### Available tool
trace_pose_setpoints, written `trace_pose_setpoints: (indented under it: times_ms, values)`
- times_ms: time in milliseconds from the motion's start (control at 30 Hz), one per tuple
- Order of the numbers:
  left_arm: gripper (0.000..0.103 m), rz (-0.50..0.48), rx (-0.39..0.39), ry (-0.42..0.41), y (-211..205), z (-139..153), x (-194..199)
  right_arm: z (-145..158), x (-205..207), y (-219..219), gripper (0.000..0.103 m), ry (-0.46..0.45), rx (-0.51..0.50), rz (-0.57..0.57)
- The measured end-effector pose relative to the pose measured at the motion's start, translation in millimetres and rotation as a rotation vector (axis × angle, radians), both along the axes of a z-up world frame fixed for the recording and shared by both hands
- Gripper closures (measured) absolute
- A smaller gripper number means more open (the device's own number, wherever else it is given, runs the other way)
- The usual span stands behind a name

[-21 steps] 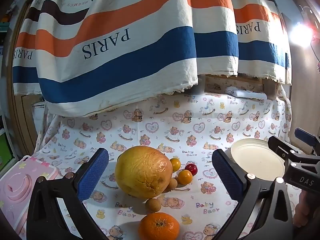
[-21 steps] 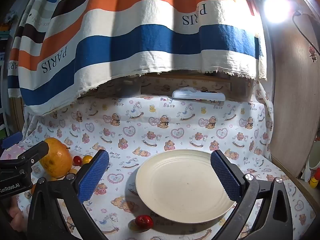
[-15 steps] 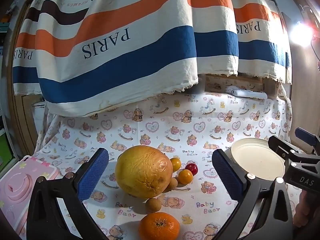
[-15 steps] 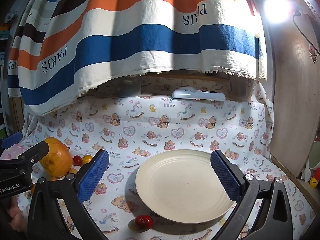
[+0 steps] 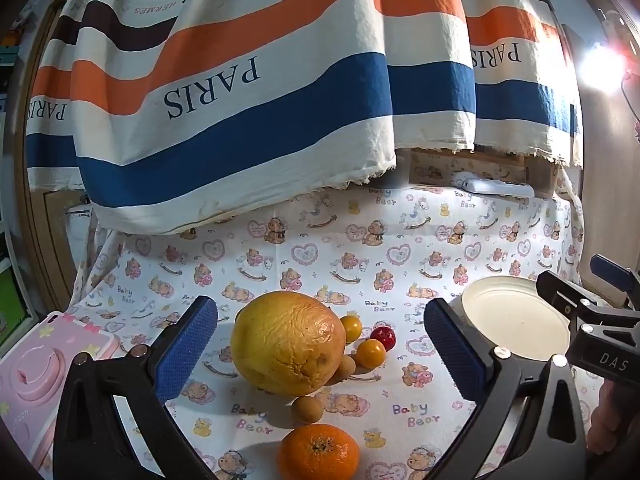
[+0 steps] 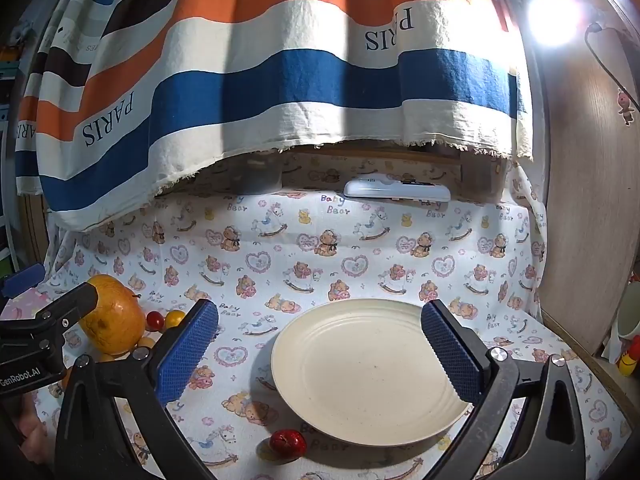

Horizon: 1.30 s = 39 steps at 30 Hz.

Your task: Organize fruits

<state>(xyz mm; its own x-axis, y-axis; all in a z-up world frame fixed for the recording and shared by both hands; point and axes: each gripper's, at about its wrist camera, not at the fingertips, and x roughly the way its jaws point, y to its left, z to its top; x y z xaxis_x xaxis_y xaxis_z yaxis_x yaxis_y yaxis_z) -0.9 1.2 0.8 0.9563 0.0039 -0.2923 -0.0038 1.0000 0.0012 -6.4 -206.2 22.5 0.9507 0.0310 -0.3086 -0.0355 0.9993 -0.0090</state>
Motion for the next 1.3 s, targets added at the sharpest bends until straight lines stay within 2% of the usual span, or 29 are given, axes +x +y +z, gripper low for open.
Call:
trace_pose_setpoints:
  times_ms: [1300]
  values:
    - [0.0, 0.015, 0.002, 0.003, 2.3, -0.7, 0.7, -0.7, -0.4, 1.1, 0.001, 0.0, 0.0, 0.001]
